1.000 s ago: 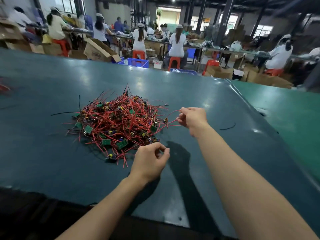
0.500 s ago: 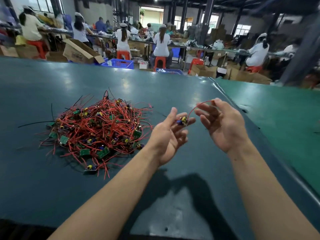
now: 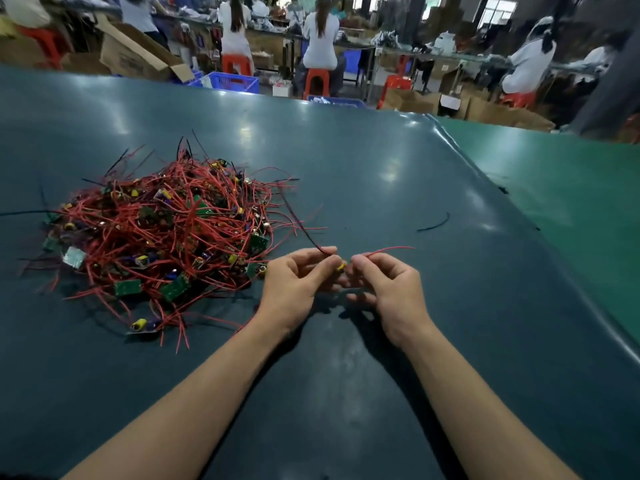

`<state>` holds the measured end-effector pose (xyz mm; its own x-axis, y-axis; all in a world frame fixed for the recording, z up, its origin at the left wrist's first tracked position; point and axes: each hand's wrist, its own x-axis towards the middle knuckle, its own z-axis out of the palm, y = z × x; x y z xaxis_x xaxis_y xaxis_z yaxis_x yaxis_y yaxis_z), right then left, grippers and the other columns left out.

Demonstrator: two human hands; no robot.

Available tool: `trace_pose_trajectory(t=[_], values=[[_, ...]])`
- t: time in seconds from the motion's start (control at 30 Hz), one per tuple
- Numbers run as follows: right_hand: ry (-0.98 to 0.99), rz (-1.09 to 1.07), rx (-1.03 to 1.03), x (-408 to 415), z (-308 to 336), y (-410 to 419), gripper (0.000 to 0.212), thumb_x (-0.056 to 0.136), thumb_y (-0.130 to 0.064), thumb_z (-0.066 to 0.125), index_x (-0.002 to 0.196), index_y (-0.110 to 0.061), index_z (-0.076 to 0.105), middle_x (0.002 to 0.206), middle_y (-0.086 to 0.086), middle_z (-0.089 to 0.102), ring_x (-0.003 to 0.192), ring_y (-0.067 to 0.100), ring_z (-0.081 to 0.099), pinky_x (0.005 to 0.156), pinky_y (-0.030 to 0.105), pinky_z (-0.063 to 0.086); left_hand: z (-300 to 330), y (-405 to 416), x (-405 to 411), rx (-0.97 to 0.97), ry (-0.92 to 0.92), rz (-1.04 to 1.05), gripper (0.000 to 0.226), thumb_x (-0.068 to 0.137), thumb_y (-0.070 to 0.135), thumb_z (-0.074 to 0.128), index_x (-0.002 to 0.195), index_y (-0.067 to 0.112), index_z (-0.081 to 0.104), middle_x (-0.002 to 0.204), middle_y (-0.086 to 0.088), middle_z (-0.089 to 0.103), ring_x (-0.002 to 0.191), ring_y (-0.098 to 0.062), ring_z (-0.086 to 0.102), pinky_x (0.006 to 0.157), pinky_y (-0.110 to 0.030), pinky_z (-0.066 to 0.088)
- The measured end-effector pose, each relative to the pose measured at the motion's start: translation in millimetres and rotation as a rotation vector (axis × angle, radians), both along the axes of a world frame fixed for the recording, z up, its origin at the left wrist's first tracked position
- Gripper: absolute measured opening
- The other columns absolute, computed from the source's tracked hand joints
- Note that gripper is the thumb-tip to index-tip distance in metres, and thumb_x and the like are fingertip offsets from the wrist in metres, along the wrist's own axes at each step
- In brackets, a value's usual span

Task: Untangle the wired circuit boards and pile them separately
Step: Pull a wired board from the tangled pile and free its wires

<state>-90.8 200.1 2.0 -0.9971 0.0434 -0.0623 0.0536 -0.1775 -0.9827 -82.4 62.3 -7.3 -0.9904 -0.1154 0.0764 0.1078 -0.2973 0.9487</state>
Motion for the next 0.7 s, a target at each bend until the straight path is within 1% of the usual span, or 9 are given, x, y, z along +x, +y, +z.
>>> trace_pose_trajectory(t=[0.1, 0.17, 0.2, 0.3, 0.4, 0.47, 0.57, 0.63, 0.7], values=[[0.004, -0.023, 0.005, -7.2, -6.7, 1.4, 0.014, 0.093, -0.013, 0.065, 0.079, -0.013, 0.066, 0.071, 0.004, 0.07, 0.064, 0.015, 0.07, 0.042, 0.025, 0.05, -2.5, 0.7, -5.7, 0.029, 0.003, -0.025, 0.016, 0.089, -0.002, 0.062, 0.099, 0.009, 0.068, 0.078, -0.001, 0.076, 0.064, -0.013, 0.071, 0.056, -0.02, 0.055], [0.024, -0.028, -0.029, -7.8, -11.7, 2.7, 0.009, 0.092, -0.013, 0.065, 0.084, -0.014, 0.065, 0.079, 0.005, 0.071, 0.066, 0.018, 0.07, 0.043, 0.026, 0.049, -3.6, -0.3, -8.0, 0.008, 0.009, -0.002, 0.014, 0.089, 0.0, 0.063, 0.098, 0.009, 0.069, 0.077, 0.0, 0.075, 0.061, -0.012, 0.069, 0.055, -0.021, 0.055], [0.028, -0.065, -0.05, -8.3, -12.8, 4.1, 0.004, 0.092, -0.013, 0.067, 0.089, -0.014, 0.064, 0.084, 0.006, 0.07, 0.067, 0.019, 0.071, 0.043, 0.025, 0.05, -4.2, -0.9, -8.9, -0.001, 0.008, 0.018, 0.014, 0.09, 0.001, 0.062, 0.098, 0.01, 0.069, 0.075, 0.001, 0.075, 0.059, -0.011, 0.068, 0.055, -0.021, 0.055], [0.024, -0.329, -0.116, -12.2, -12.0, 19.3, 0.02, 0.088, -0.018, 0.072, 0.101, -0.016, 0.058, 0.091, 0.004, 0.062, 0.065, 0.016, 0.068, 0.046, 0.024, 0.051, -5.4, -1.4, -9.1, -0.017, -0.022, 0.045, 0.017, 0.095, 0.002, 0.057, 0.106, 0.006, 0.07, 0.072, 0.0, 0.072, 0.054, -0.011, 0.062, 0.053, -0.022, 0.054], [0.167, -0.484, 0.181, -10.1, -7.8, 42.6, 0.009, 0.087, -0.021, 0.074, 0.094, -0.024, 0.069, 0.085, -0.008, 0.069, 0.075, 0.009, 0.066, 0.06, 0.022, 0.053, -6.3, 0.2, -7.0, -0.142, -0.021, 0.025, 0.021, 0.098, 0.005, 0.054, 0.109, 0.012, 0.071, 0.072, 0.004, 0.069, 0.058, -0.011, 0.056, 0.054, -0.022, 0.05], [0.189, -0.304, 0.256, -4.1, -4.5, 43.9, 0.006, 0.084, -0.019, 0.075, 0.087, -0.024, 0.075, 0.078, -0.006, 0.074, 0.067, 0.006, 0.066, 0.06, 0.018, 0.051, -5.5, 0.9, -4.7, -0.247, 0.035, -0.01, 0.023, 0.098, 0.006, 0.054, 0.111, 0.014, 0.071, 0.076, 0.009, 0.07, 0.068, -0.009, 0.06, 0.06, -0.021, 0.051], [0.038, 0.102, 0.12, 5.0, -1.4, 25.5, 0.021, 0.074, -0.028, 0.076, 0.092, -0.017, 0.076, 0.074, 0.002, 0.074, 0.051, 0.007, 0.059, 0.044, 0.018, 0.045, -4.6, -0.4, 1.3, -0.419, 0.138, -0.115, 0.026, 0.097, 0.008, 0.057, 0.121, 0.014, 0.065, 0.083, 0.004, 0.074, 0.075, -0.004, 0.068, 0.071, -0.019, 0.052], [0.05, 0.141, 0.184, 6.3, -3.1, 18.1, 0.012, 0.079, -0.022, 0.074, 0.089, -0.016, 0.076, 0.072, 0.004, 0.074, 0.055, 0.008, 0.063, 0.047, 0.02, 0.049, -5.8, -1.2, 1.4, -0.454, 0.127, -0.111, 0.013, 0.094, 0.01, 0.062, 0.107, 0.014, 0.064, 0.079, 0.001, 0.075, 0.072, -0.01, 0.07, 0.071, -0.026, 0.055], [0.053, 0.099, 0.155, 6.7, -5.3, 18.2, 0.004, 0.082, -0.013, 0.073, 0.085, -0.015, 0.076, 0.076, 0.006, 0.075, 0.061, 0.011, 0.068, 0.051, 0.022, 0.052, -6.2, 0.1, 0.8, -0.477, 0.118, -0.051, 0.006, 0.092, 0.016, 0.067, 0.087, 0.014, 0.063, 0.068, 0.007, 0.072, 0.061, -0.006, 0.065, 0.063, -0.022, 0.05]])
